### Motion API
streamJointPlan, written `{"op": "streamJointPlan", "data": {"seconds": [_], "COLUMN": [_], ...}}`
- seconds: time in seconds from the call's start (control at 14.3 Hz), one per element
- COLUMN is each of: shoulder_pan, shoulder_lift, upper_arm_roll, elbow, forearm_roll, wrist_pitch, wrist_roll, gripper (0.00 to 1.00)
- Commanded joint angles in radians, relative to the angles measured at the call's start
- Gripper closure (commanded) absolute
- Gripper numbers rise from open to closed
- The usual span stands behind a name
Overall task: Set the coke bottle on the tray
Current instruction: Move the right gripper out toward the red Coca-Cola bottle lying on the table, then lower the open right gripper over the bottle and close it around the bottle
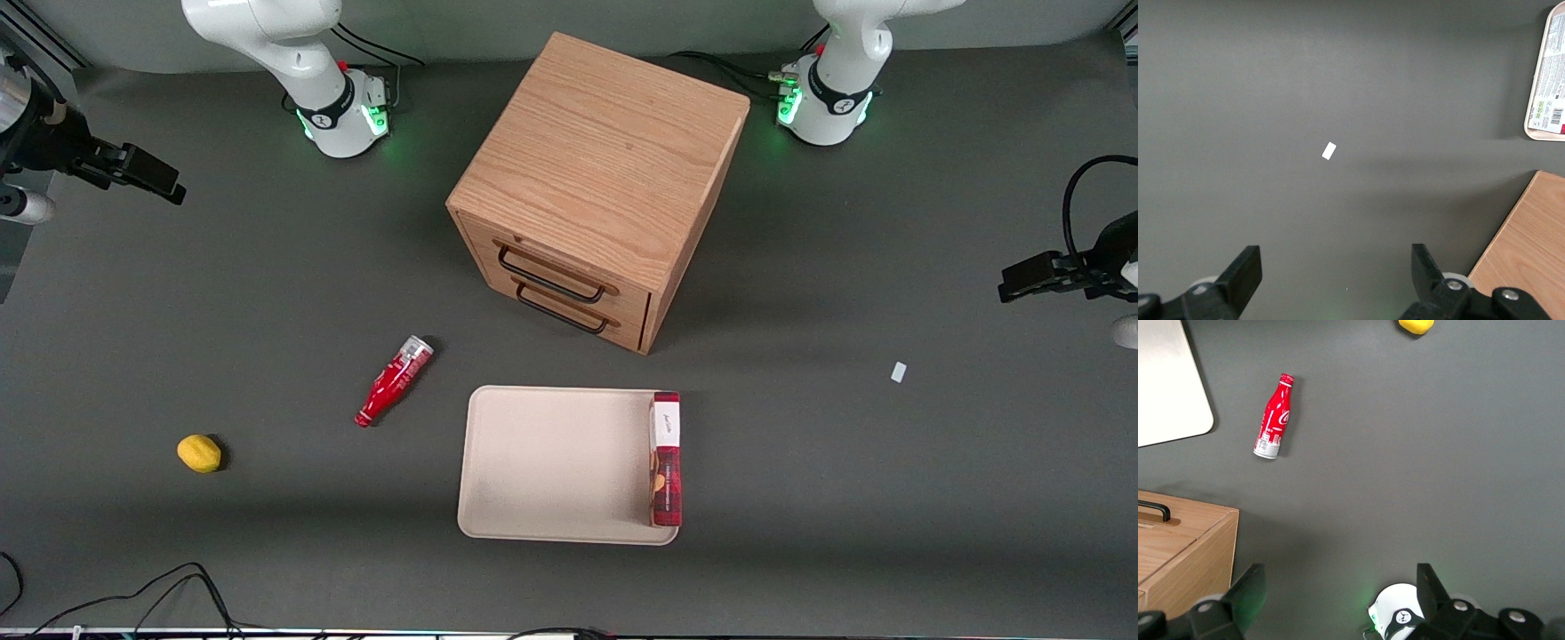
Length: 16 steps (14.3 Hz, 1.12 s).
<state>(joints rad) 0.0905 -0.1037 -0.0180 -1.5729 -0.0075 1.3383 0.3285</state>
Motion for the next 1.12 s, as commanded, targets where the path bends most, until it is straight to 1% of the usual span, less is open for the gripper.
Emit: {"op": "streamJointPlan", "data": {"seconds": [0.0,0.28,0.42,0.49,0.56,0.7,0.84,1.05], "shoulder_pan": [-0.028,-0.015,-0.021,-0.012,-0.006,-0.005,-0.005,0.003], "shoulder_lift": [-0.020,0.002,0.054,0.085,0.120,0.208,0.316,0.458], "upper_arm_roll": [0.019,0.023,0.102,0.118,0.125,0.177,0.196,0.207], "elbow": [-0.001,0.001,0.019,0.024,0.025,0.016,0.010,-0.041], "forearm_roll": [0.021,0.021,0.021,0.021,0.027,0.037,0.058,0.057], "wrist_pitch": [-0.033,-0.034,-0.009,0.025,0.068,0.168,0.260,0.434], "wrist_roll": [-0.017,-0.020,-0.006,0.027,0.103,0.252,0.380,0.542], "gripper": [0.00,0.00,0.00,0.00,0.00,0.00,0.00,0.00]}}
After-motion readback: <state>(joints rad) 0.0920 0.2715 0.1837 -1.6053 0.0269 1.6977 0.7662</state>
